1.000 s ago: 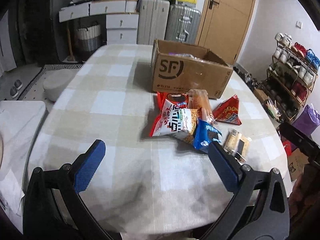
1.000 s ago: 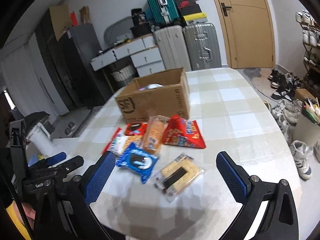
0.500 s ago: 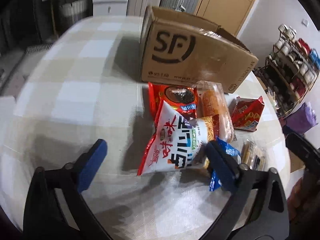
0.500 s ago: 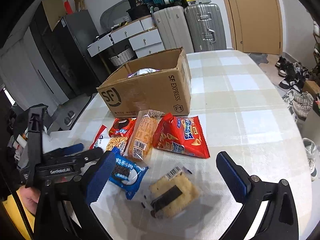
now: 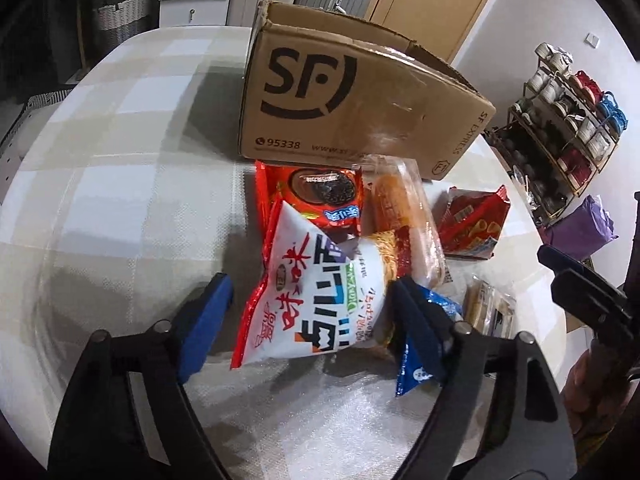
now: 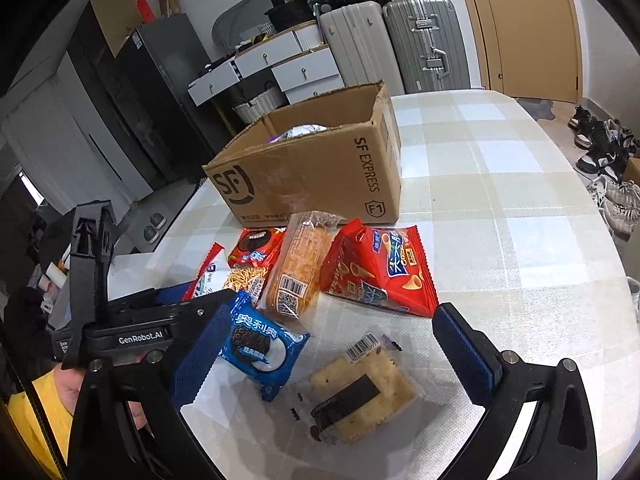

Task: Organize snacks
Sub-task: 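Grasp the white-red noodle bag with the left tool while the right tool grasps the red chip bag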

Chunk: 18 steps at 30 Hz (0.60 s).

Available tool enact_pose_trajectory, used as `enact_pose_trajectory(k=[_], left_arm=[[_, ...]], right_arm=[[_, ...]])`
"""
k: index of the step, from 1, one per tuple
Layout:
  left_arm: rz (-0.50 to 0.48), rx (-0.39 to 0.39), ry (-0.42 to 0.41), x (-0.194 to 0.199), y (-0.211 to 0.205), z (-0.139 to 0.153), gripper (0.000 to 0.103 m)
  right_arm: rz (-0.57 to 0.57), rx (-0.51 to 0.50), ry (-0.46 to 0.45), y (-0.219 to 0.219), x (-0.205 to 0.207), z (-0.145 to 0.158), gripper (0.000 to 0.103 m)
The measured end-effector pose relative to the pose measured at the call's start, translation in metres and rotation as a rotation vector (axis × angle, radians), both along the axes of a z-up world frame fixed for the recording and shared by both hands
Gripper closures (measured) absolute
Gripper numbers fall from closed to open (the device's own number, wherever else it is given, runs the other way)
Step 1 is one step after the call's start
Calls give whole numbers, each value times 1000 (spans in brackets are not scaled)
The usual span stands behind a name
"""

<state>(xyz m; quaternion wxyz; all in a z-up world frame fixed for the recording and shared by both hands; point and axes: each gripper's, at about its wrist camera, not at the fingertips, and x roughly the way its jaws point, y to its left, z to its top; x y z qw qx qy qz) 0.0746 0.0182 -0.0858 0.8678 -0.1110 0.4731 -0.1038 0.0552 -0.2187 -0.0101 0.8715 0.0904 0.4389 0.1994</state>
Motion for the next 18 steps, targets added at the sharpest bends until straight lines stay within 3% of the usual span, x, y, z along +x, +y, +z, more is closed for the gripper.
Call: enact_pose_trajectory(k=[9,18], left_arm=[[-6,-33,3,-16,0,6,53],[-16,22,-34,-30,0,18,59]], right_arm=[[-9,2,4,-4,-3,1,0],[-8,-3,31,-4,0,-6,0]])
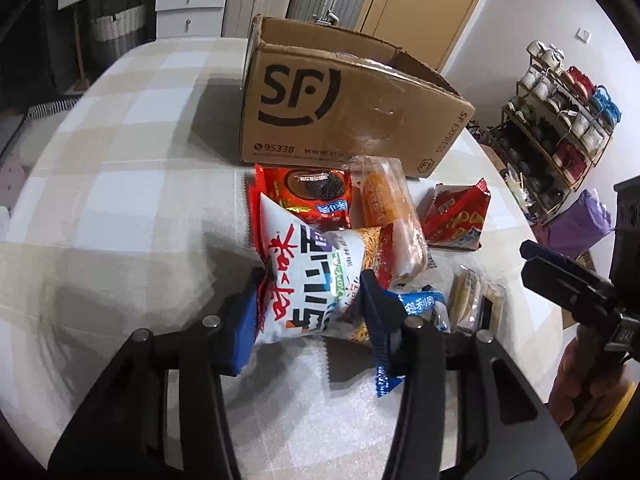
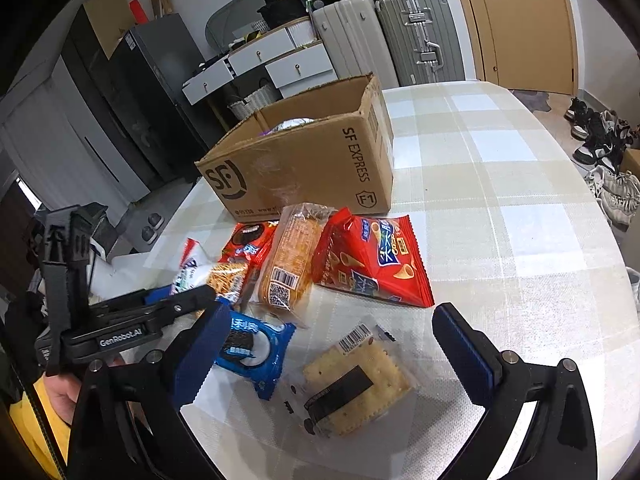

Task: Organize snacks
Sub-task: 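Grasp the white-red noodle bag with the left tool while the right tool grasps the red chip bag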

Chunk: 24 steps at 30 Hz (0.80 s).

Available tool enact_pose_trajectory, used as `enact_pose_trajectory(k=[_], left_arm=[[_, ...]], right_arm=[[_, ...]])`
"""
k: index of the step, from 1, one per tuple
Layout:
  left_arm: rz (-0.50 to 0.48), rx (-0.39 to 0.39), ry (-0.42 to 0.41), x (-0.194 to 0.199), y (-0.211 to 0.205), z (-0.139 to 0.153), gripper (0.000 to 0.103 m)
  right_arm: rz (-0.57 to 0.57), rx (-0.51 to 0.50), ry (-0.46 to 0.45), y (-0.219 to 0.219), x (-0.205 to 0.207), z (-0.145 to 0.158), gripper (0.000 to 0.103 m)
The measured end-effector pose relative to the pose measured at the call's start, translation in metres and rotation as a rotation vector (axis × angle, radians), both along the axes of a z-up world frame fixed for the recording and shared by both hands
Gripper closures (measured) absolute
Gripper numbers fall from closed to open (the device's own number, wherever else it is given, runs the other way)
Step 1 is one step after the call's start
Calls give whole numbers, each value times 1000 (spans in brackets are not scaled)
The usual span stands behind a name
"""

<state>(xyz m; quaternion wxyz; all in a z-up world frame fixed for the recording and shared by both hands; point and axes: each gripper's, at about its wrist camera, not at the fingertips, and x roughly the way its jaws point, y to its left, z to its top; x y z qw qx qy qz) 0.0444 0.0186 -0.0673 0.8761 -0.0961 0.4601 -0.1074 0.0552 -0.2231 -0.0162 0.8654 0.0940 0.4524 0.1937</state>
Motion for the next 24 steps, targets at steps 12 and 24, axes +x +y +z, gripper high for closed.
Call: enact_pose_trajectory(k=[12,24], left_arm=[[24,-38,-25,-23,30,17,59],[39,-68,-56,-38,52,31,59]], right_arm=[[-51,-20,2,-5,7,-5,0],[-13,-208,13,16,61,-33,3]])
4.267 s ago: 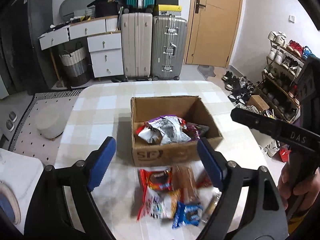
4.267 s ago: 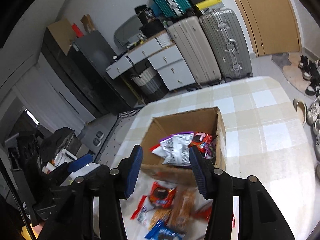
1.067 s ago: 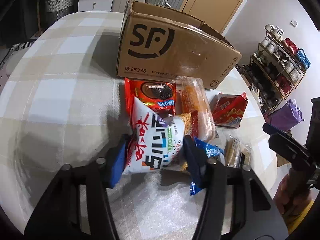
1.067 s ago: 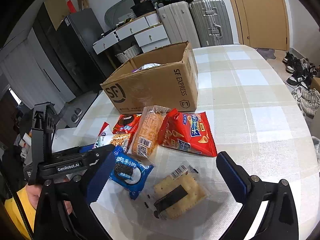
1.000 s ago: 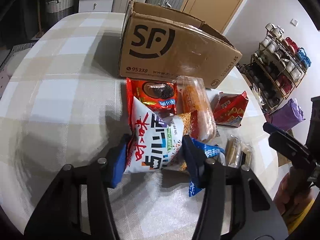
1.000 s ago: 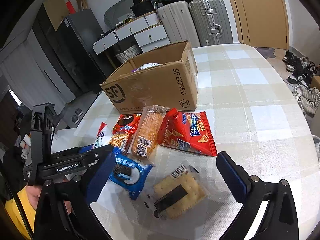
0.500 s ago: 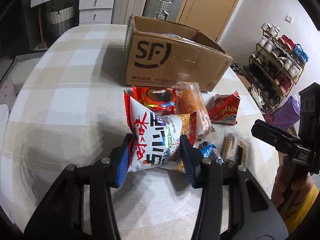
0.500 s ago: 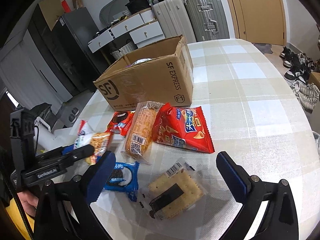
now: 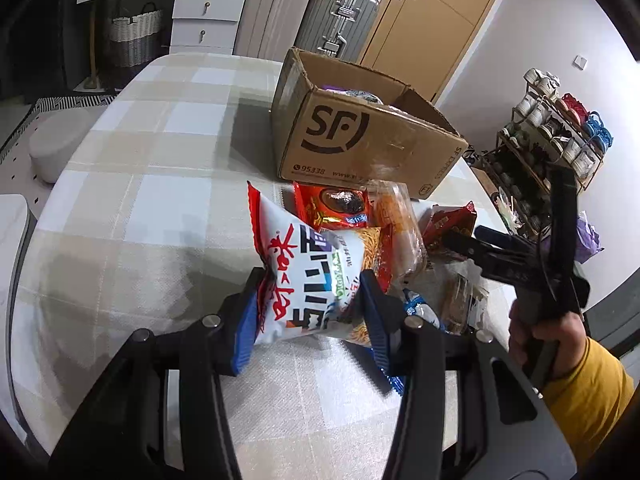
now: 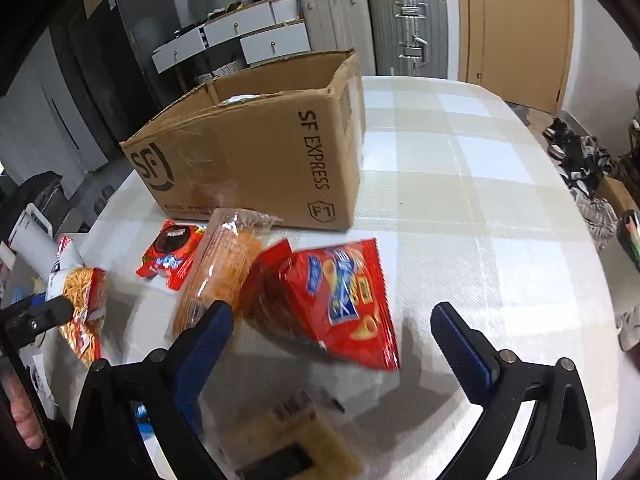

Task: Organize snacks
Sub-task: 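Grasp the white-red noodle bag with the left tool while the right tool grasps the red chip bag, then carry both bags over the SF box and lower them inside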

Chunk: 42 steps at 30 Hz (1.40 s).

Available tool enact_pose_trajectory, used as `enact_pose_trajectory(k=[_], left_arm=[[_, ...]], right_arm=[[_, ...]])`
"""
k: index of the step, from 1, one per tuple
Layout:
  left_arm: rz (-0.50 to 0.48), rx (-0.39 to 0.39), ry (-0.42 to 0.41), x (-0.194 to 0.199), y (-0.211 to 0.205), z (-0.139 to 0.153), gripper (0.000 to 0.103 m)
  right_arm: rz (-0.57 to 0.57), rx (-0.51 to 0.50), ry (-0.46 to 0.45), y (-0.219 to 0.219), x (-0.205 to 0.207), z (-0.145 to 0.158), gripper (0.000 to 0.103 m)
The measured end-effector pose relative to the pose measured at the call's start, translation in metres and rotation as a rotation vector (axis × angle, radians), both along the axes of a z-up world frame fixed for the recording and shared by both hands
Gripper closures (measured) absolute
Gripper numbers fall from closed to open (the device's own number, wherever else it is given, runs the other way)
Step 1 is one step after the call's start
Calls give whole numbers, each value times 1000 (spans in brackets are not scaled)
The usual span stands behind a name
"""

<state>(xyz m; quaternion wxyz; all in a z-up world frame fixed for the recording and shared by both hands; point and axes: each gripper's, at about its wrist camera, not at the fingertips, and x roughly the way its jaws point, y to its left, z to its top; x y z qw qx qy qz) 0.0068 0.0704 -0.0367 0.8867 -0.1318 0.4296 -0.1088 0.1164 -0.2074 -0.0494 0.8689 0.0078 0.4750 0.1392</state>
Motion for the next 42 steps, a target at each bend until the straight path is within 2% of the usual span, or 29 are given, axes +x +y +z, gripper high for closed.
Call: enact_pose_trajectory(k=[2,4,8,10,16,26,32,42], left_arm=[[-4,-2,-1,1,-1,1,59],[-9,-1,0,1,-1,1,59],[-4,-9,11,4,-2,-2,59],[-5,-15,18,6,-2,-3,59],[-3,-6,14,5,-6,-3,59],[46,0,-41,0,8,9,59],[66,0,-43,-2,12,10,59],[102,41,-117,-27,6,26,59]], right_arm=[[-5,6,7,0,9,-3,9],[9,29,36,1,15,-8,20],[21,30,62,4,19,-15,25],[15,13,58,5,17,-15,37],[21,46,59,1,11,-12,48],[-16,118,60,-15,1,-4,49],[-18,148,37,-21,-10,6,49],[-14,301,-35,-21,-49,48,49]])
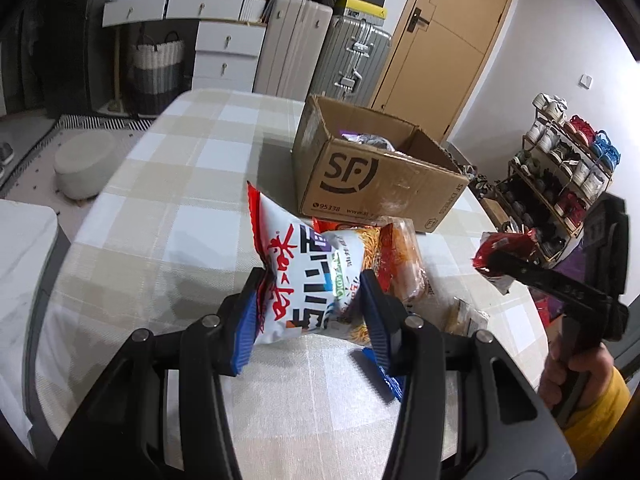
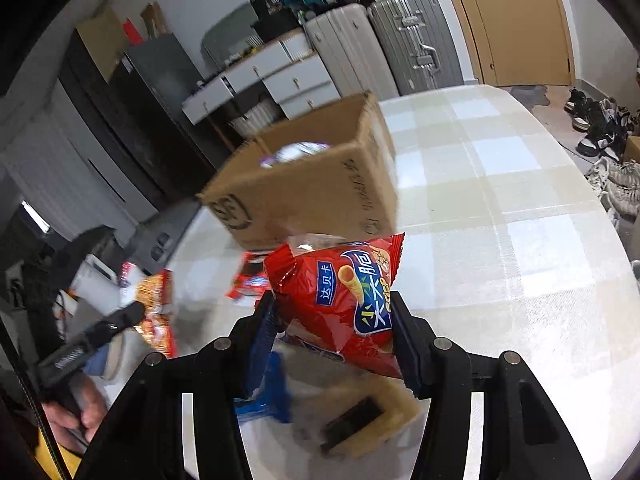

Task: Organize snacks
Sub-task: 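Carry both bags over the SF box and lower them inside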

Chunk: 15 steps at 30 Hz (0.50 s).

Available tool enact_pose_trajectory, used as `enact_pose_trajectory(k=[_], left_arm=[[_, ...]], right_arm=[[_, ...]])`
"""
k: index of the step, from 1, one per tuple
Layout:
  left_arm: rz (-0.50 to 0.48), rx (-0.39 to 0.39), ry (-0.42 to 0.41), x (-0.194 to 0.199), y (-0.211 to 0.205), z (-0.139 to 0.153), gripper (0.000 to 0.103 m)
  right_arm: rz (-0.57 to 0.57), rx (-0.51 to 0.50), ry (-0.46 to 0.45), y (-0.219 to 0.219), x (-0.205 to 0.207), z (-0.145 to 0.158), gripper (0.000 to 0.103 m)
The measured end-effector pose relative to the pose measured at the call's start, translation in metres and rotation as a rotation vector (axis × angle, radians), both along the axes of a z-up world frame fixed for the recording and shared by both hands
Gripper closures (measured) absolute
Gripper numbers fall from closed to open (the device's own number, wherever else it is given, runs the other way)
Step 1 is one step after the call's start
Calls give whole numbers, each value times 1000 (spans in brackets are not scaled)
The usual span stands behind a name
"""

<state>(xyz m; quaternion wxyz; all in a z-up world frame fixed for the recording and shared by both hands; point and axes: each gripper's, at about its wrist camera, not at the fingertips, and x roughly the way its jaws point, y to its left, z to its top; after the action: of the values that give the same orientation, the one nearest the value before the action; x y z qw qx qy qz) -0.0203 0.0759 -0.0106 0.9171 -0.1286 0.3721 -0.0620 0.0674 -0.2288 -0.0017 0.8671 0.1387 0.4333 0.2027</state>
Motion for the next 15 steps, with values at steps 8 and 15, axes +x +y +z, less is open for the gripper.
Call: enact_pose_trajectory(k=[8,15], left_arm=[[11,-42,-41,-35,0,23,59],[4,-11,-94,-49,-1,72,59]], right_arm=[[53,110,-24,24,-32,39,49],[104,151,-136,40,-49,114,49]])
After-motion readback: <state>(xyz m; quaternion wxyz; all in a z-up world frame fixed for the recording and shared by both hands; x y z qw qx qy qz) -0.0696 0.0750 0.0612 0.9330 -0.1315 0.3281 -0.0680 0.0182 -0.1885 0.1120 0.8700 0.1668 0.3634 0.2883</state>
